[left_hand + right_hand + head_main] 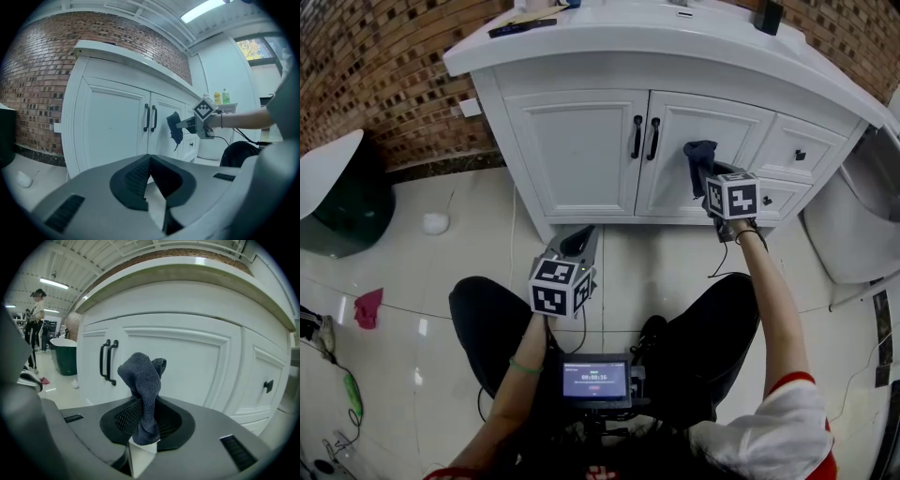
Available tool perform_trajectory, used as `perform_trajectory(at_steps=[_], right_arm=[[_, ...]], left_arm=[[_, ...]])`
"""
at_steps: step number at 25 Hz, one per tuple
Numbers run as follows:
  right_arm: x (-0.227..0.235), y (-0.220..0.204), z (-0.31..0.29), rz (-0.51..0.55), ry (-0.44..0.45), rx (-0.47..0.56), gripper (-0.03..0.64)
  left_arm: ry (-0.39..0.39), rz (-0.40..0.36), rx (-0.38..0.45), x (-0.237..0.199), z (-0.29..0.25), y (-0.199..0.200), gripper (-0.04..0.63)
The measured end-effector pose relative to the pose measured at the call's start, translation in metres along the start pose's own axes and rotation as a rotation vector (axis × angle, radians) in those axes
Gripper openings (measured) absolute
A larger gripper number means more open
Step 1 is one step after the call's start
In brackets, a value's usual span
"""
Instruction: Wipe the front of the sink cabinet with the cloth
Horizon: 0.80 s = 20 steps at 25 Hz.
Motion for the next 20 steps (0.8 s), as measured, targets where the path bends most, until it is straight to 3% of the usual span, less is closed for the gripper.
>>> perform_trajectory(at_steps=[6,10,15,20], right_arm=[[-0.058,0.000,-0.032,-0.037,0.100,-0.006,0.074],[-0.073,0.002,-0.045,-0.034,0.105,-0.018,0.074],[-0.065,-0.003,-0.051,-0.047,0.090,-0.039,0.074],[-0.023,-0.016,-0.043,-0.034,0.013,-0.071,0.074]], left_arm=[[0.036,0.025,0.004,-0.015,0.010,-0.004,0.035],[0.054,0.031,0.003,-0.026,0.018,-0.007,0.035],[0.055,0.025,0.001,-0.031,0.019,-0.007,0.035],[0.059,0.021,-0.002,-0.030,0.017,-0.006,0.035]])
Point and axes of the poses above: the fingertips, and each gripper's own axes: z backward along the fingers, x to its right, y out of its top, the point moved 8 cm from there along z, backward along the fingers, and after that the axes turned 5 degrees about -x, right-handed, at the moved point
